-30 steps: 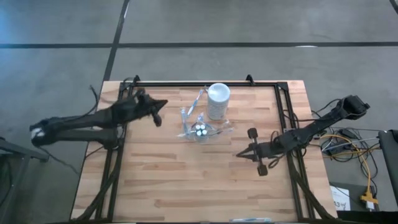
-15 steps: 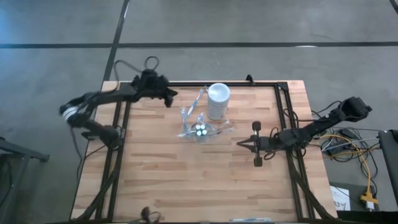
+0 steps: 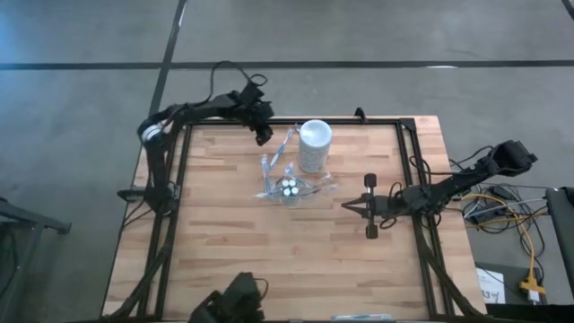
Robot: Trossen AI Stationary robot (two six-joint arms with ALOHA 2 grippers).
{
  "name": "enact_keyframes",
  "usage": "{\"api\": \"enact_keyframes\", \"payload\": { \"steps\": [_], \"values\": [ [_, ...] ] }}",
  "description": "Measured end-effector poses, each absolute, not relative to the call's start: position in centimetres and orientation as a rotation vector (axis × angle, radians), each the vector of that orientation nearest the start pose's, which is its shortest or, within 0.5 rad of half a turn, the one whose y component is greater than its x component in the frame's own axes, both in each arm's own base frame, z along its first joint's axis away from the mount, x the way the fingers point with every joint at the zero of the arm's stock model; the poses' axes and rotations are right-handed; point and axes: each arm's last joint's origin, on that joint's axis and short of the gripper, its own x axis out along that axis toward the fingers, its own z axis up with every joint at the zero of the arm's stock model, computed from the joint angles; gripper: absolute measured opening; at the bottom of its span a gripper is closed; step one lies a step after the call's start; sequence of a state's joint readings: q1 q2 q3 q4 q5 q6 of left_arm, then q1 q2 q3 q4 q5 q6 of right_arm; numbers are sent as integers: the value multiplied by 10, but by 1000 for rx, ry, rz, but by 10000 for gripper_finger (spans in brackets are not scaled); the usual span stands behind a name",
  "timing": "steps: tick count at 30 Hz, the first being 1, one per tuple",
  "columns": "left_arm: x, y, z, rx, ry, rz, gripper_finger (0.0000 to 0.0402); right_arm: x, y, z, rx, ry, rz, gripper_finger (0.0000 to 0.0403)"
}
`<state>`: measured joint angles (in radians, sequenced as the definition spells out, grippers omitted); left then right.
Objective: Pick & Place toothbrushing station
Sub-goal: Put the blue toothbrush into the transparent organizer
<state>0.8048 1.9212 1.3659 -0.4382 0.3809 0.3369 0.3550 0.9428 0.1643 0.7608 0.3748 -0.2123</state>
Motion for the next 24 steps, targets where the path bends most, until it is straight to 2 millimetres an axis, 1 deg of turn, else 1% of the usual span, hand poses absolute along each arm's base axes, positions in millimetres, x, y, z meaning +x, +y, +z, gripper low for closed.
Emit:
{"api": "enact_keyframes", "payload": {
  "steps": [4,9,15,17,20,24],
  "values": [
    [304,290,193,-148,938,139,97,169,51,185,-192,22,-18,8],
    [317,294,197,-32,935,67,122,168,51,184,-162,27,-18,8],
    [319,291,197,242,944,-72,126,168,51,180,-145,55,-17,8],
    [319,291,198,357,952,-117,126,168,51,179,-136,59,-18,8],
    [317,291,196,540,973,-215,126,167,51,178,-128,62,-19,8],
    [315,287,194,719,980,-354,126,167,50,178,-128,65,-18,8]
  ]
}}
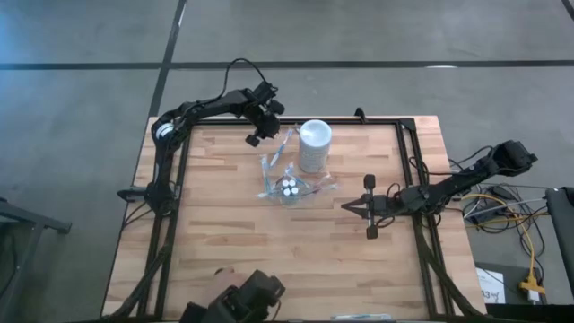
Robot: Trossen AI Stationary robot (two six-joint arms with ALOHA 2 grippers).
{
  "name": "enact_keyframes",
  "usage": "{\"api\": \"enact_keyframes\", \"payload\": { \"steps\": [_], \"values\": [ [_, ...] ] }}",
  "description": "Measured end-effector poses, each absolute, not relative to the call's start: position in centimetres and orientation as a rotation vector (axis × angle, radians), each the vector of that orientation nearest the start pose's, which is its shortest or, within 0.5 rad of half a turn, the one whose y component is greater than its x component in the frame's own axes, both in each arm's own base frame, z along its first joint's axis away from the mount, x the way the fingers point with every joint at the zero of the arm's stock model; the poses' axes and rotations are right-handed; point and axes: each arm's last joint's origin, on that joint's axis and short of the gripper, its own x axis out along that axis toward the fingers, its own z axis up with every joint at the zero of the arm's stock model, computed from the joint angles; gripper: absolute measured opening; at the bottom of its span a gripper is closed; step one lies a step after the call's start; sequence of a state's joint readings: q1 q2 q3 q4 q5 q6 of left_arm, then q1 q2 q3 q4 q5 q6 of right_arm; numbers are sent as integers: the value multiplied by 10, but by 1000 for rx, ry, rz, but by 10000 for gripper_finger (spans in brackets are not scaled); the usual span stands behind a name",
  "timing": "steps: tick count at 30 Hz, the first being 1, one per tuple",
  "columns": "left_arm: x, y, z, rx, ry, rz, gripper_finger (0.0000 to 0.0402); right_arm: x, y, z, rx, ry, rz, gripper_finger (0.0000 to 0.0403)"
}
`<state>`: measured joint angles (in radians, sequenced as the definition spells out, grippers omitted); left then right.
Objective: Pick & Place toothbrushing station
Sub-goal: Put the blue toothbrush into the transparent organizer
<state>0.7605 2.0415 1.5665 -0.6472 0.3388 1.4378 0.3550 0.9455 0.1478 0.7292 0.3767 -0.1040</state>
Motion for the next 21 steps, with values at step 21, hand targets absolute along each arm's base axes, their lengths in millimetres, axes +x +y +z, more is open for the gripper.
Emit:
{"api": "enact_keyframes", "payload": {
  "steps": [21],
  "values": [
    [335,260,187,1306,945,-707,126,167,50,178,-57,64,-48,8]
  ]
}}
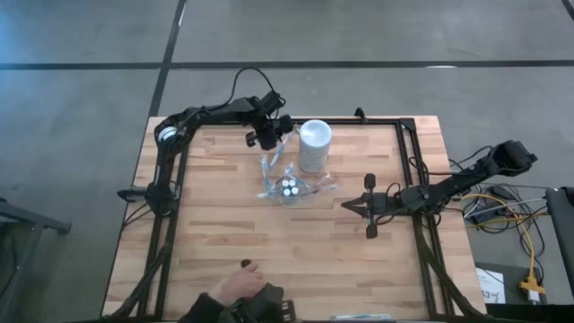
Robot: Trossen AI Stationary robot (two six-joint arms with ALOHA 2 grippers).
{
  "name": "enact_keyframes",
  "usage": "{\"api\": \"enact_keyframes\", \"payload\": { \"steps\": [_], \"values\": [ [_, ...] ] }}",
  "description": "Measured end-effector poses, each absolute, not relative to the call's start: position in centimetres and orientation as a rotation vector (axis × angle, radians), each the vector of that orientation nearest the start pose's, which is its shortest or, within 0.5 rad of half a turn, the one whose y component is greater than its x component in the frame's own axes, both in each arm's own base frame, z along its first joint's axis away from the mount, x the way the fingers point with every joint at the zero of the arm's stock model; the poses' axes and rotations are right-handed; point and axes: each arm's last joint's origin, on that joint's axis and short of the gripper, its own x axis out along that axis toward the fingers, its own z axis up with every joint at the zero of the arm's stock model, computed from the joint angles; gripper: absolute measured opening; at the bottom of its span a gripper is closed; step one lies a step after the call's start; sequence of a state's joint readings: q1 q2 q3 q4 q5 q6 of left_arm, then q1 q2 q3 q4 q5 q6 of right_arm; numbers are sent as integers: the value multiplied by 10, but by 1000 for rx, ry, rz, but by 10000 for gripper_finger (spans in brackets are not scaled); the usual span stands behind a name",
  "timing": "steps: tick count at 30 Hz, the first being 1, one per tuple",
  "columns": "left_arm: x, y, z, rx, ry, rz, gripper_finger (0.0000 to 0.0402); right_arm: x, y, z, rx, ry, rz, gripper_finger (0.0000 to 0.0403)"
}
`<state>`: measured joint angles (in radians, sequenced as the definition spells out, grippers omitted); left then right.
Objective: Pick & Place toothbrushing station
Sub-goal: Put the blue toothbrush into the transparent organizer
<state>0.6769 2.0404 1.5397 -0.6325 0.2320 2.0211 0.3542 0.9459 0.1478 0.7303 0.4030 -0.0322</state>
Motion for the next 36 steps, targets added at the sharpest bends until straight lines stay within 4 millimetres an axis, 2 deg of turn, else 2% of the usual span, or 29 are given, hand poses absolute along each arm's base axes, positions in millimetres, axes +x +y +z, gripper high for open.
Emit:
{"api": "enact_keyframes", "payload": {
  "steps": [17,28,33,36],
  "values": [
    [341,250,181,1519,811,-839,126,167,49,179,-48,56,-67,8],
    [340,233,155,1612,773,-917,126,167,48,179,-18,54,-94,8],
    [339,232,152,1610,774,-923,125,167,48,179,-15,53,-97,8],
    [338,231,152,1599,793,-925,108,167,48,180,-17,49,-102,8]
  ]
}}
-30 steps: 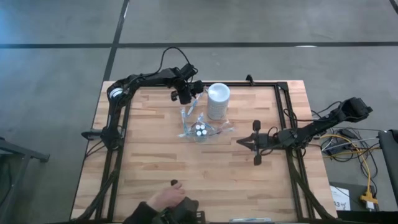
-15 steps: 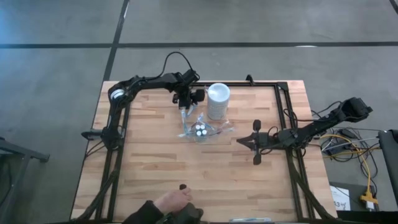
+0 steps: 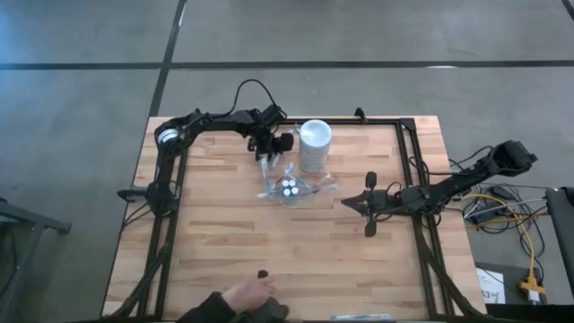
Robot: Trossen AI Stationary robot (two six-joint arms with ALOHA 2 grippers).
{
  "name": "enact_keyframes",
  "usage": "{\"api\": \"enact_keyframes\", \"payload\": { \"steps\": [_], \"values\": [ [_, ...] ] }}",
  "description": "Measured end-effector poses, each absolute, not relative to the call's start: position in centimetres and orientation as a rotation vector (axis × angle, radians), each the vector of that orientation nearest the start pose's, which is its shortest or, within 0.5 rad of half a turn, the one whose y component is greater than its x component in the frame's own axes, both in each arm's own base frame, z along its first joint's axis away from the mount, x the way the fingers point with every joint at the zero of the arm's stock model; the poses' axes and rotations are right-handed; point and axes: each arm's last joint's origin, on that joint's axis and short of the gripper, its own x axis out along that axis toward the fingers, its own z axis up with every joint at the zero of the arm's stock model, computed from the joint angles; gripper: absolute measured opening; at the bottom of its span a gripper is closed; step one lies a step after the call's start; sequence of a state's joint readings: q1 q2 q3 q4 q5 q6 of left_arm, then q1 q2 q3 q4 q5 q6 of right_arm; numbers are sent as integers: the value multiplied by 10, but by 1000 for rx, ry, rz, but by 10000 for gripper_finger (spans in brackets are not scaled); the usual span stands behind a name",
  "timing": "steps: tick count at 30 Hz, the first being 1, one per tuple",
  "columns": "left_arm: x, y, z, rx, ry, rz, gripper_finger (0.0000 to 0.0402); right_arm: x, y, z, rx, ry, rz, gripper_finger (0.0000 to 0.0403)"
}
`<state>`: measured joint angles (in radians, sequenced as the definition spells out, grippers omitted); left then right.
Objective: Pick & Place toothbrushing station
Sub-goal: Put the blue toothbrush into the transparent organizer
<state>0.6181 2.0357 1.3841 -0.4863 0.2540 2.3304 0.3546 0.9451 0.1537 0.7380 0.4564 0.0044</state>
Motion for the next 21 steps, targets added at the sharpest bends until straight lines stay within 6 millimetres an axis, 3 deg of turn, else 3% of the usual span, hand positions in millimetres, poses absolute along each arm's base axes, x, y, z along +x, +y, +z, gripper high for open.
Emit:
{"api": "enact_keyframes", "payload": {
  "steps": [7,14,21],
  "values": [
    [336,230,148,1528,851,-901,15,168,48,181,-21,47,-102,8],
    [335,230,149,1447,919,-844,15,168,48,181,-44,49,-102,8],
    [323,228,166,1340,1028,-725,1,167,49,180,-51,52,-99,8]
  ]
}}
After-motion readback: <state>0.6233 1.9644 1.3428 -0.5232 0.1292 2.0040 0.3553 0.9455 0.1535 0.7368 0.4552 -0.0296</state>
